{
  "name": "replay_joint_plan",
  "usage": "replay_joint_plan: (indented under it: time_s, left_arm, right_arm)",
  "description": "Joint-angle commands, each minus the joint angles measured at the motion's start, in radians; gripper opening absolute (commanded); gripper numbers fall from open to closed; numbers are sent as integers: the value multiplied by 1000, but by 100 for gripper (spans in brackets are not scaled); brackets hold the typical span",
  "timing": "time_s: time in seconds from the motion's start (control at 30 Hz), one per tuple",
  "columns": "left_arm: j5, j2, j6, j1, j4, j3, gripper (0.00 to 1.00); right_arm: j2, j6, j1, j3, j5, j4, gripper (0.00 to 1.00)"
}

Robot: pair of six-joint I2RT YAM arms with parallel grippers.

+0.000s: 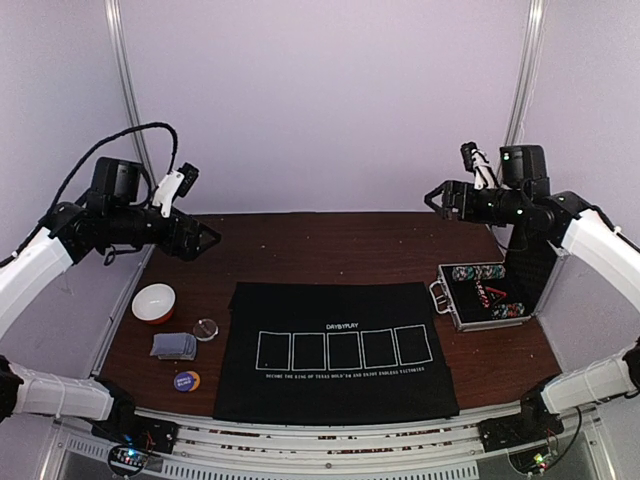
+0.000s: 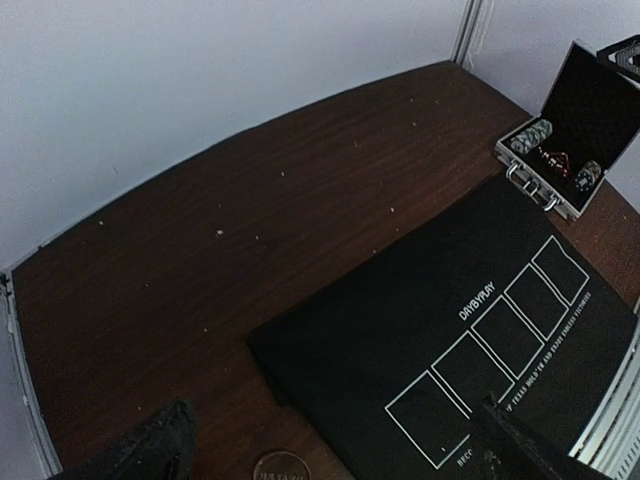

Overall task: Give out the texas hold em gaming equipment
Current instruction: Pick up the dealer button from the center of the board.

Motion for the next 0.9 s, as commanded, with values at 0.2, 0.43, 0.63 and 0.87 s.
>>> replay_joint_plan:
  time_s: [0.2, 0.43, 0.63, 0.87]
  left_arm:
    - [-105, 94, -68, -25, -230, -13, 98]
    - [-214, 138, -132, -25, -226, -94, 98]
    - [-264, 244, -183, -25, -154, -179, 98]
    - [-306, 463, -180, -24, -74, -191, 98]
  right_arm:
    - [130, 40, 191, 112, 207, -330, 90]
    - [227, 30, 247, 146, 268, -436, 91]
    - [263, 19, 275, 133, 279, -425, 92]
    - [280, 3, 295, 120, 285, -418, 96]
